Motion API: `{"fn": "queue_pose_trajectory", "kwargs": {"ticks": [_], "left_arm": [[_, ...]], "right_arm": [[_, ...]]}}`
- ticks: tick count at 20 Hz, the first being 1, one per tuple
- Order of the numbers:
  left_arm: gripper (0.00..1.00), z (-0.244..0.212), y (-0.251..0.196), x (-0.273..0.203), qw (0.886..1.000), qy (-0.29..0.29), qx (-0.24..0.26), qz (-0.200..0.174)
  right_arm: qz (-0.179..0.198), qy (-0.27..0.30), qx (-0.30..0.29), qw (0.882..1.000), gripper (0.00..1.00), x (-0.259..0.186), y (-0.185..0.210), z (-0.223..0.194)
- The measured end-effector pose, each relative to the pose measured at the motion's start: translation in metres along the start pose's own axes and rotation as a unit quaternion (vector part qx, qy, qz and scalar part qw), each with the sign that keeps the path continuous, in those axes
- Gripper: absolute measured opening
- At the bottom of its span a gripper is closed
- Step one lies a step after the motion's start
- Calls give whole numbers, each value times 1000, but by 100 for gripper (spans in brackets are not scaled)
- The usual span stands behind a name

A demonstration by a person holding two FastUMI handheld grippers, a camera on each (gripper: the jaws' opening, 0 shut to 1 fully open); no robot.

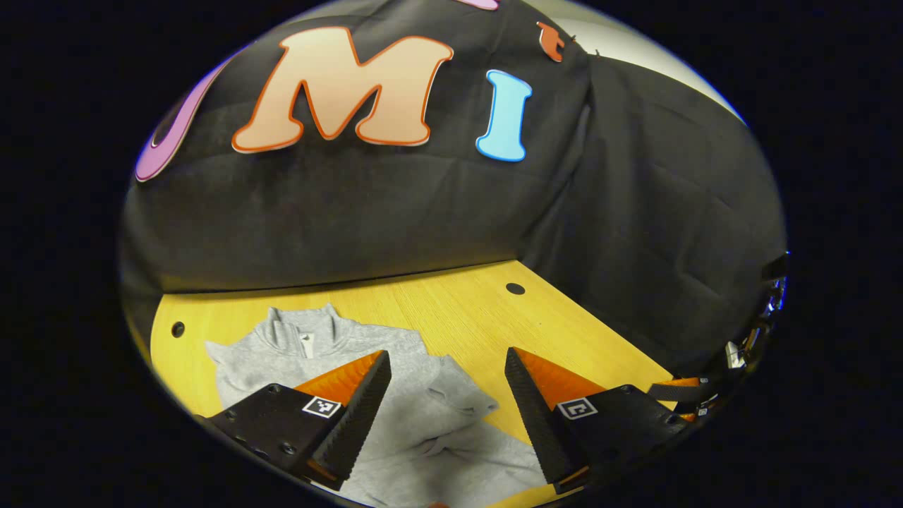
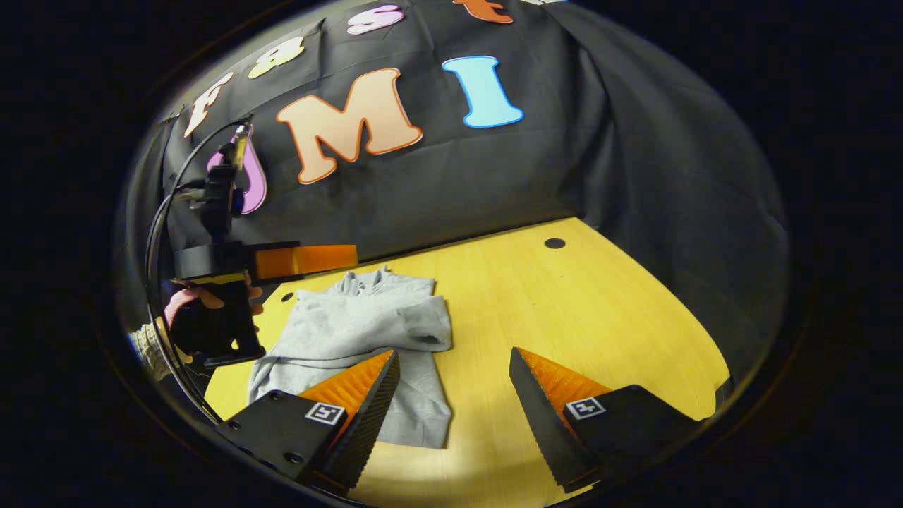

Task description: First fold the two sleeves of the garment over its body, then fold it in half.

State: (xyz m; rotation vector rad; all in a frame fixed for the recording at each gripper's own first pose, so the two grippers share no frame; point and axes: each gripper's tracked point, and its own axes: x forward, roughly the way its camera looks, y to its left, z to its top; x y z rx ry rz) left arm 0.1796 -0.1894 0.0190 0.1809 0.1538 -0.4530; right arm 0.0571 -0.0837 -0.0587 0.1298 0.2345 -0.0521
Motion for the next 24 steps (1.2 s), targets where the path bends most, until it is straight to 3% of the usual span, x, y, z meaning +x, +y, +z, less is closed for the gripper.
{"fn": "queue_pose_trajectory", "kwargs": {"ticks": [5, 7, 11, 12, 13, 18, 21, 23, 24], "left_arm": [[94, -28, 46, -90, 999, 4, 15, 44], [94, -52, 69, -122, 997, 12, 6, 78], [94, -125, 105, -176, 988, 54, -38, 138], [94, -144, 111, -186, 986, 64, -55, 146], [94, -162, 115, -196, 983, 75, -72, 151], [95, -240, 129, -210, 971, 138, -89, 175], [95, -258, 136, -207, 966, 145, -107, 185], [95, -266, 139, -208, 964, 148, -118, 188], [95, -269, 141, -208, 963, 151, -122, 188]], "right_arm": [[40, 26, -45, 998, 98, 4, 26, -25], [54, 43, -61, 996, 98, 6, 36, -43], [76, 93, -78, 990, 94, 11, 48, -90], [78, 104, -81, 988, 98, 13, 49, -98], [77, 112, -86, 987, 94, 15, 49, -105], [63, 136, -115, 982, 94, 27, 42, -135], [54, 145, -121, 981, 98, 35, 42, -146], [47, 150, -114, 981, 94, 41, 43, -150], [44, 151, -111, 981, 98, 44, 43, -151]]}}
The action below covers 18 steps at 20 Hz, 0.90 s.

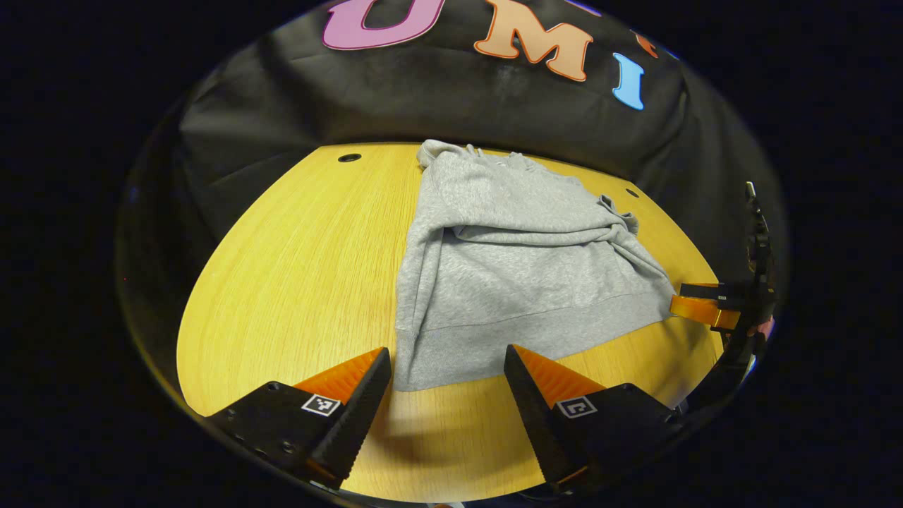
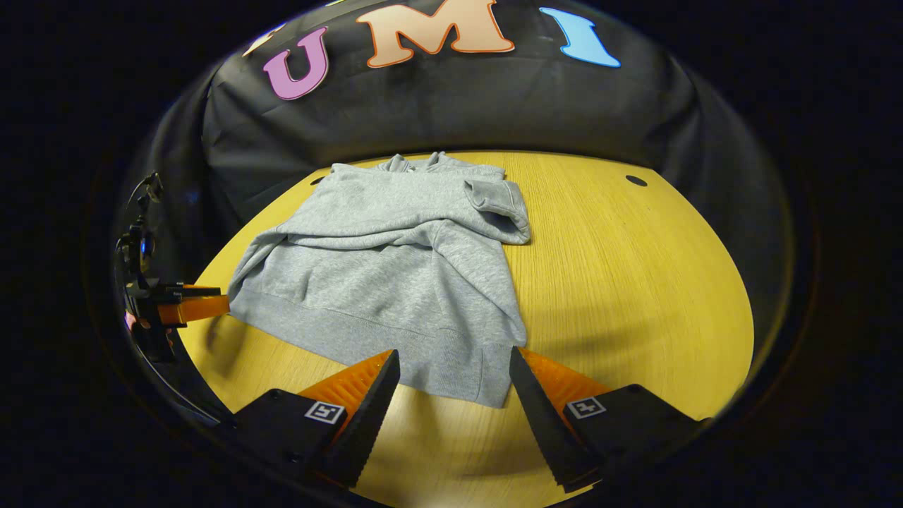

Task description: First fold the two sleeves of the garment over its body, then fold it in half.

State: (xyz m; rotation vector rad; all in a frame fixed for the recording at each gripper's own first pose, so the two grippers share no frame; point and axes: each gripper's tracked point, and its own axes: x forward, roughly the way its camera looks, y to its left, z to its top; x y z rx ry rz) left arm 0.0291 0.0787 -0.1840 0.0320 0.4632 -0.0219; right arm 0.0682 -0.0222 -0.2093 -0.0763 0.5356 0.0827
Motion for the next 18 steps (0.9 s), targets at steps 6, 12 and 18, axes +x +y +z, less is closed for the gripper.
{"fn": "queue_pose_trajectory", "kwargs": {"ticks": [6, 12, 18], "left_arm": [[93, 0, 1, 27, 1000, 6, 14, 11], [74, 0, -4, 34, 999, 7, 41, 1], [6, 4, -20, 42, 998, 20, 47, -32]], "right_arm": [[-12, 13, -15, 1000, 98, 10, 1, -7], [-19, 19, -37, 999, 86, 10, -5, -10], [-16, 33, -60, 997, 14, 14, 4, -8]]}}
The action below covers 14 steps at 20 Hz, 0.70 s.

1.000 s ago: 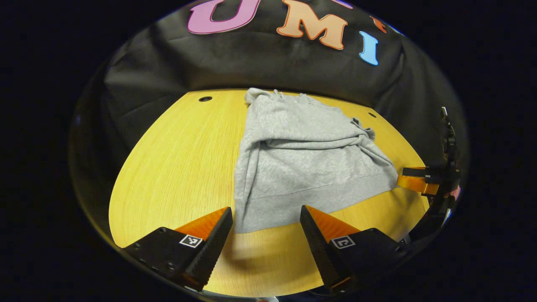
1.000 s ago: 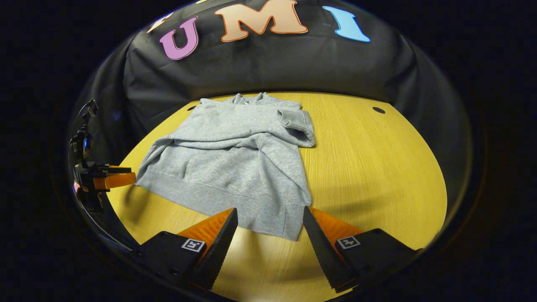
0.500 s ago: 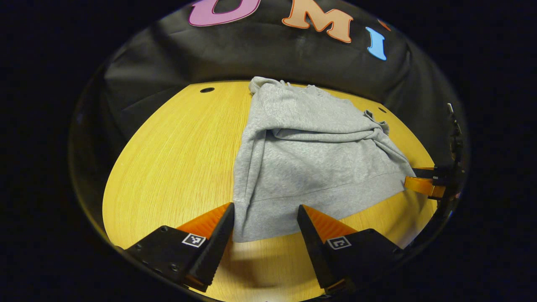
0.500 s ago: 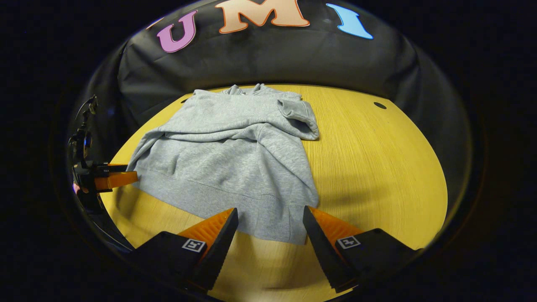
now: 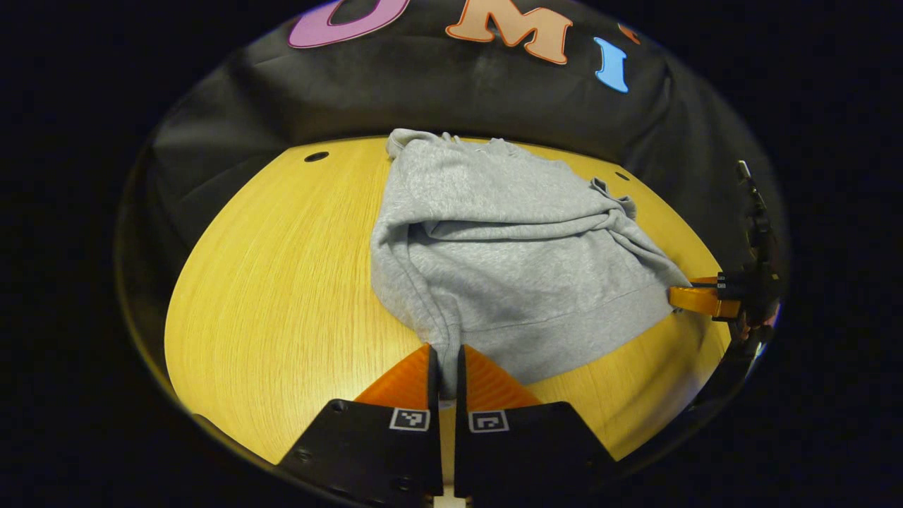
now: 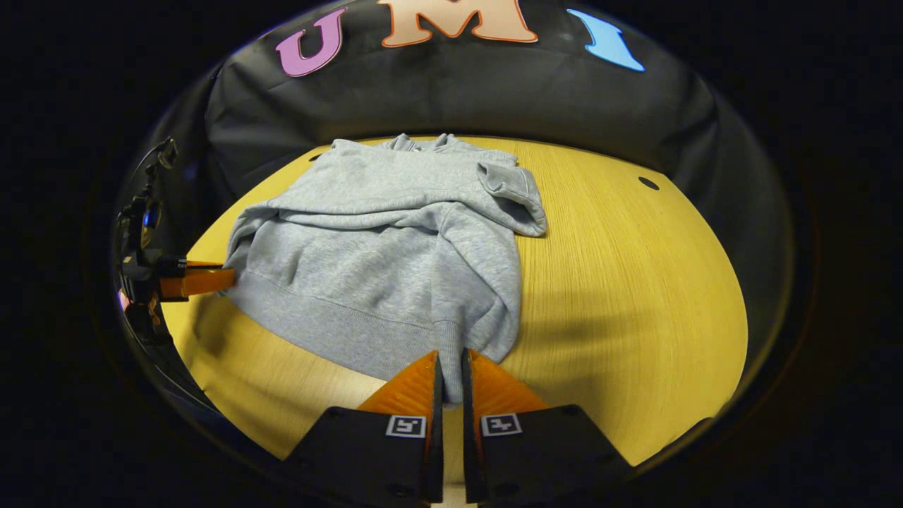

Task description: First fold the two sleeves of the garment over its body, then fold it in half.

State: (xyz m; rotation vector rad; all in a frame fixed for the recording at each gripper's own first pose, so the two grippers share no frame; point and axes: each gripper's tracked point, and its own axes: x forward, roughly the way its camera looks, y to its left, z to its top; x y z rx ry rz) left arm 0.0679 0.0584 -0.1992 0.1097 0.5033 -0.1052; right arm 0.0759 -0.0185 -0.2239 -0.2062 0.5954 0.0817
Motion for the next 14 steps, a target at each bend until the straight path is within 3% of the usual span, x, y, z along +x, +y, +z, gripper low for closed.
{"fn": "queue_pose_trajectory", "kwargs": {"ticks": [1, 2, 7, 14], "left_arm": [[4, 1, -1, 0, 1000, 2, -1, -3], [2, 1, -1, 0, 1000, 8, -3, -7], [0, 12, -5, -11, 999, 6, -39, -22], [2, 89, -11, -41, 990, -54, -112, -64]], "right_arm": [[-3, 2, -1, 1000, 14, -2, 2, 1], [3, 8, 2, 1000, 7, -1, 5, 1], [11, 5, 29, 1000, 7, -12, 3, 17], [20, -61, 45, 997, 7, -29, 3, 87]]}}
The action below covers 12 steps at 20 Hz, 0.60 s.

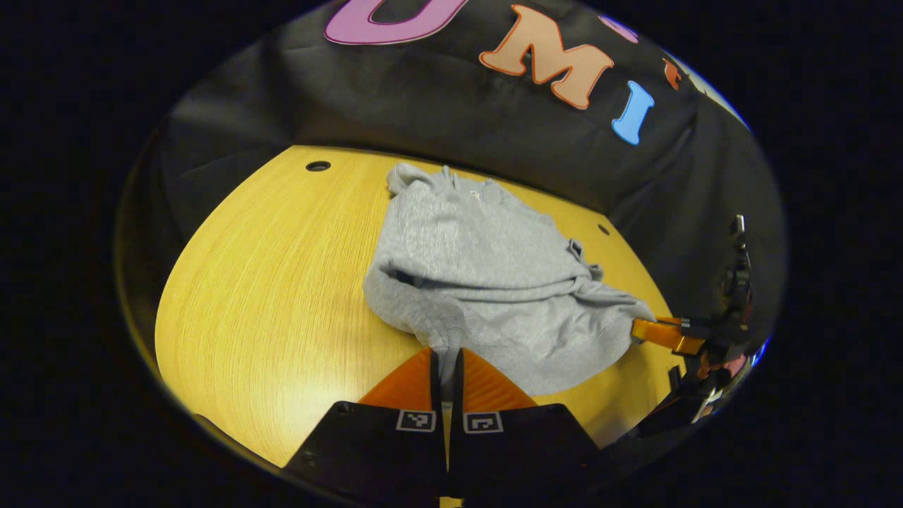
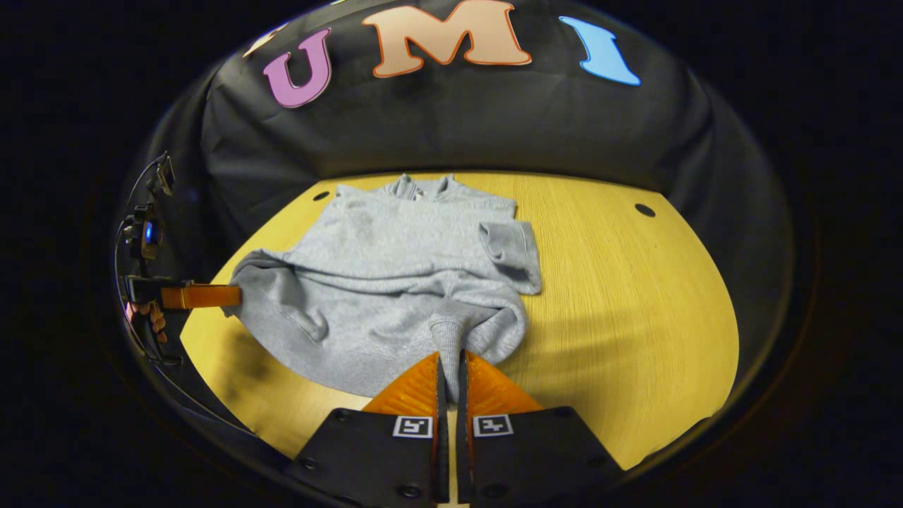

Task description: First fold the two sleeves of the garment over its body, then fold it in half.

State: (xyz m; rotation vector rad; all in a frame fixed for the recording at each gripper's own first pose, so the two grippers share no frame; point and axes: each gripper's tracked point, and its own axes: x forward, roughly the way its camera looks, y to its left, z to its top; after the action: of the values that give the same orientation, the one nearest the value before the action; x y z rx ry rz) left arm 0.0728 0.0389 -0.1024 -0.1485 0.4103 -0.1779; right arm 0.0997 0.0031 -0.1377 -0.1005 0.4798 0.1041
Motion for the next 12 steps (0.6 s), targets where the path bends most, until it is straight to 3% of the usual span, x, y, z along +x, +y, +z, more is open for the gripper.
{"fn": "queue_pose_trajectory", "kwargs": {"ticks": [6, 12], "left_arm": [[0, 63, -2, 28, 999, -37, -4, -5], [0, 87, 9, 82, 999, -22, -18, 23]], "right_arm": [[-1, -31, -9, 999, 7, 26, -13, 60], [11, 18, -11, 1000, 6, 78, -18, 72]]}}
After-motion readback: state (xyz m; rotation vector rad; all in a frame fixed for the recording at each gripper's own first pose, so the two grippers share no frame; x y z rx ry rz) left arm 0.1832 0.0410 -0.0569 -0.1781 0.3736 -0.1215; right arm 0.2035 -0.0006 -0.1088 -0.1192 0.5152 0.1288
